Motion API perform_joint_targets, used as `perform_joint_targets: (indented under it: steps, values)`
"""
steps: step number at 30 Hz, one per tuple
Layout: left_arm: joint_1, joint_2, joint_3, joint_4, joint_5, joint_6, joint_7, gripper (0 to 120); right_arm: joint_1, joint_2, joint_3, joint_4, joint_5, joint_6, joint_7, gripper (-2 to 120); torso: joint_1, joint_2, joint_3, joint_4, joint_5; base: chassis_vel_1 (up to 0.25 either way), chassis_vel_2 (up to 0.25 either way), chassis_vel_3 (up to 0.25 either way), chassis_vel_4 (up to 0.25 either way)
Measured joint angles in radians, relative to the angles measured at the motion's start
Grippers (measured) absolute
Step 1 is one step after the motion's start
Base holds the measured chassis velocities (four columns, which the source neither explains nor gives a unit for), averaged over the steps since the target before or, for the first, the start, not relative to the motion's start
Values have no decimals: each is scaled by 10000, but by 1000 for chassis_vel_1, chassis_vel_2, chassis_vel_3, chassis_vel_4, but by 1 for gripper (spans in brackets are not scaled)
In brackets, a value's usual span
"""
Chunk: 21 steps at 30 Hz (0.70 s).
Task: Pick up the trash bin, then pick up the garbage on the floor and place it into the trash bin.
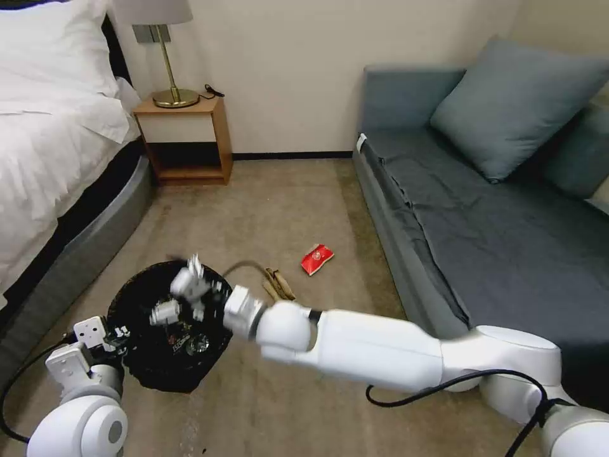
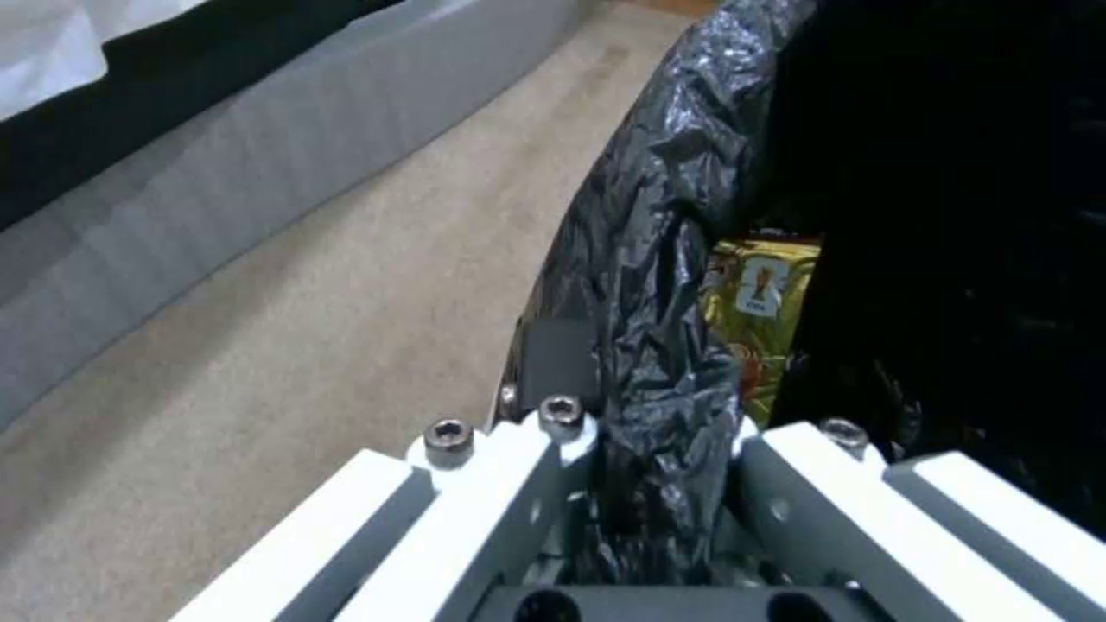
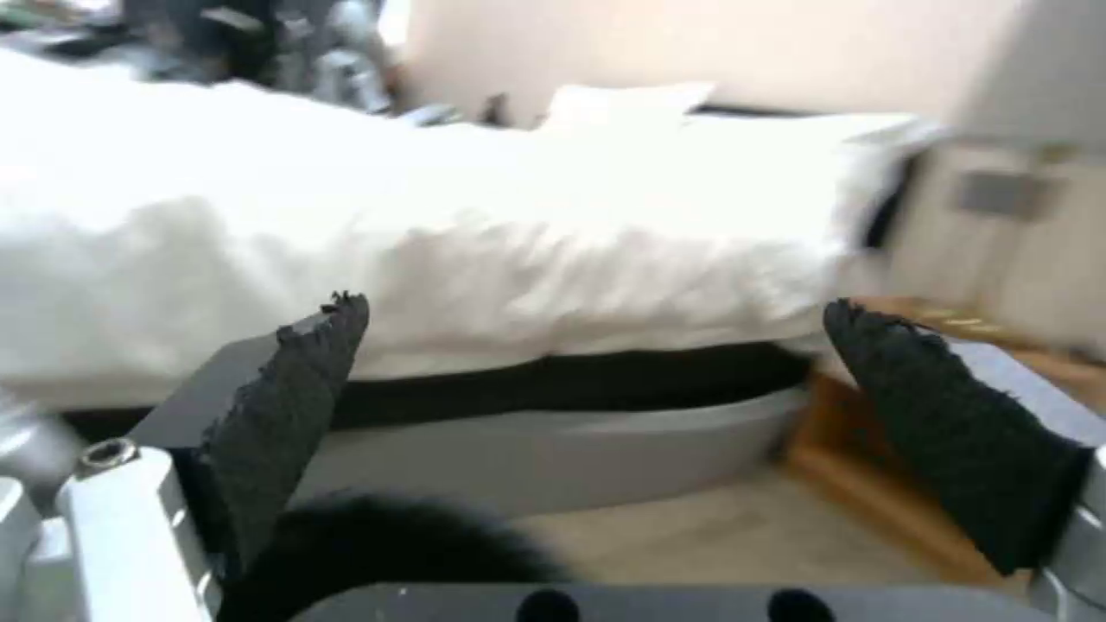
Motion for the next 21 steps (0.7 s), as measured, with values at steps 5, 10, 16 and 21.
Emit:
perform_joint_targets:
  steps: [5,10,16,21]
  values:
    - [-99,13,-107,139,-107,5,-16,2,-775,-1976,1506,1242,123,-510,478,100,0,0,1,-6,-1,0,0,0,0]
    - [-253,-29,-178,317,-177,-56,-18,2,-3093,-3408,3611,2591,-173,-388,784,100,0,0,0,-4,2,0,0,0,0]
    - [-355,-131,-93,457,-161,-96,-14,2,-6700,-3571,6523,4408,-408,-937,2307,100,0,0,-1,-7,2,0,0,0,0]
    - [-424,-170,-29,471,-139,-101,-11,2,-8748,-3100,8293,5075,-1298,-1036,2586,100,0,0,-1,-1,-2,0,0,0,0]
